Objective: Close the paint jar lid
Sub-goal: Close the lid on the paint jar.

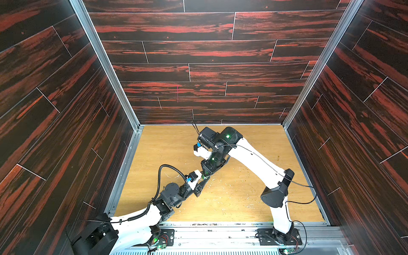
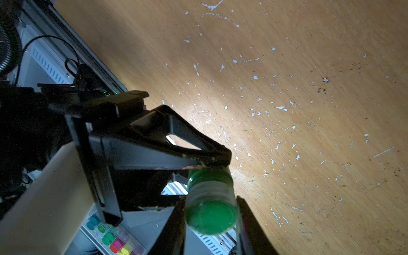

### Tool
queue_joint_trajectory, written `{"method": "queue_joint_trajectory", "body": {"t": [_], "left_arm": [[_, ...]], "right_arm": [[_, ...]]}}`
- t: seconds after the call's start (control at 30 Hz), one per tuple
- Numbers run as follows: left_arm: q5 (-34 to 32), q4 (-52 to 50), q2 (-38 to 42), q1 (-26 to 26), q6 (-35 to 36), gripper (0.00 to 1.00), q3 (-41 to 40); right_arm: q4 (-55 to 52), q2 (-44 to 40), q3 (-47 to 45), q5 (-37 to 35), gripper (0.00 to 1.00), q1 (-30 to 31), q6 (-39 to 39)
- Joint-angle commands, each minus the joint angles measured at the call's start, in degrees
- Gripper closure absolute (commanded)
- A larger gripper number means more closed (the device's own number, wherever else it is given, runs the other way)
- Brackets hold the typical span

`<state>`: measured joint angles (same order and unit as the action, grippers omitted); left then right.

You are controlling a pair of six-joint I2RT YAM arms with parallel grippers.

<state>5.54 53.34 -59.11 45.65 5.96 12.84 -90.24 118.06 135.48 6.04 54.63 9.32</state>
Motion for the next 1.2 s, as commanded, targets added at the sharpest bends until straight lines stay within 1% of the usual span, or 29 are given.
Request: {"method": "queue_joint_trajectory", "body": {"t": [0.0, 0.5, 1.17], "left_arm": [[0.94, 3.16, 0.58, 0.03, -0.07, 0.85, -0.15], [1.86, 4.14, 1.80, 0.01, 0.02, 0.85, -1.04], [1.84, 4.49, 2.41, 0.03, 0.15, 0.84, -1.30]], "right_arm": [[-0.91, 1.39, 1.36, -0.40, 0.64, 0.04, -0.53], [-0.55, 1.90, 1.58, 1.26, 0.63, -1.72, -0.55], [-0.47, 2.26, 0.32, 5.03, 0.60, -1.55, -1.14]]}}
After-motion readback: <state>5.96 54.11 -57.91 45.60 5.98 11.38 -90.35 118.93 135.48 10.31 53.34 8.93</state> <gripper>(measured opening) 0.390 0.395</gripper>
